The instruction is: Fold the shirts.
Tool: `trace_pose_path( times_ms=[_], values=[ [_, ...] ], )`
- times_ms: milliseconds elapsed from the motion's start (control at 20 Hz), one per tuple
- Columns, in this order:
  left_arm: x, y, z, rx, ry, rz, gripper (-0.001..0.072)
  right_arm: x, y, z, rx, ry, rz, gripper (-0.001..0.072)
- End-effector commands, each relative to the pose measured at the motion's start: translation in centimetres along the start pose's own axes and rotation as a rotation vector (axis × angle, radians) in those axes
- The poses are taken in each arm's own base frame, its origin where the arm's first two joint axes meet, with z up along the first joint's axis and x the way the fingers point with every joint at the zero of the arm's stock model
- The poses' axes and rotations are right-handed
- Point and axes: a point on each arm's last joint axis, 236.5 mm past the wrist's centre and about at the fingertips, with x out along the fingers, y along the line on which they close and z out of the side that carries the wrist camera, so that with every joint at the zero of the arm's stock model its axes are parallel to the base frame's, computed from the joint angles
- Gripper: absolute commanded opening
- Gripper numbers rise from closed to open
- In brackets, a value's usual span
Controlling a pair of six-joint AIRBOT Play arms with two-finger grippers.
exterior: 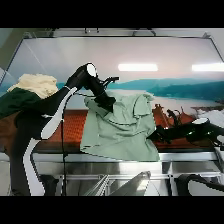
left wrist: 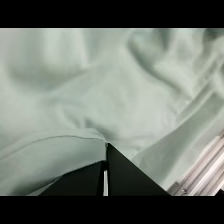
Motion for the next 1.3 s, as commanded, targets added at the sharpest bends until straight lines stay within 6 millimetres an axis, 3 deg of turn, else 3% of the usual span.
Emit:
trace_pose_path(
  times_ms=[0, 100, 150, 250, 350, 450, 500, 600, 750, 850, 950, 1100, 1200, 1250],
  values=[
    [-5.3, -6.3, 2.8, 0.09, -0.205, -0.255, 0.0024, -3.7, 3.4, 2.3, -0.062, -0.01, 0.061, 0.0018],
    [-13.1, -9.0, 3.9, 0.132, -0.411, -0.357, 0.0024, -8.8, 3.3, 5.8, -0.078, -0.108, -0.062, 0.0018],
    [-17.9, -10.2, 3.9, 0.154, -0.528, -0.398, 0.0024, -11.9, 3.5, 7.6, -0.089, -0.18, -0.128, 0.0018],
    [-27.2, -12.1, 2.5, 0.212, -0.756, -0.429, 0.0024, -19.3, 5.9, 11.4, -0.114, -0.381, -0.215, 0.0018],
    [-35.5, -13.8, -0.4, 0.257, -0.967, -0.401, 0.0024, -26.9, 10.8, 13.8, -0.18, -0.612, -0.23, 0.0018],
    [-40.5, -15.2, -3.7, 0.297, -1.089, -0.331, 0.0024, -33.3, 16.7, 13.8, -0.308, -0.809, -0.248, 0.0018],
    [-42.4, -16.3, -5.6, 0.323, -1.133, -0.299, 0.0025, -36.1, 20.1, 12.8, -0.386, -0.903, -0.252, 0.0018],
    [-44.8, -18.9, -9.0, 0.38, -1.189, -0.251, 0.0025, -40.7, 26.3, 9.3, -0.53, -1.077, -0.258, 0.0018],
    [-45.3, -22.6, -13.6, 0.466, -1.191, -0.153, 0.0025, -45.5, 33.2, 2.1, -0.733, -1.333, -0.285, 0.0018],
    [-45.3, -24.5, -15.9, 0.503, -1.2, -0.084, 0.0025, -47.4, 35.7, -2.2, -0.815, -1.469, -0.309, 0.0018],
    [-46.0, -25.5, -17.4, 0.511, -1.239, -0.016, 0.0025, -48.1, 36.3, -4.0, -0.84, -1.519, -0.34, 0.0018],
    [-46.3, -24.7, -18.0, 0.482, -1.25, 0.039, 0.0025, -46.7, 35.5, -1.7, -0.854, -1.435, -0.334, 0.0018],
    [-45.9, -22.9, -17.3, 0.431, -1.245, -0.007, 0.0025, -44.8, 34.3, 2.1, -0.84, -1.315, -0.281, 0.0018],
    [-45.2, -21.2, -16.5, 0.383, -1.227, -0.048, 0.0025, -43.2, 33.1, 4.8, -0.822, -1.225, -0.25, 0.0018]
  ],
)
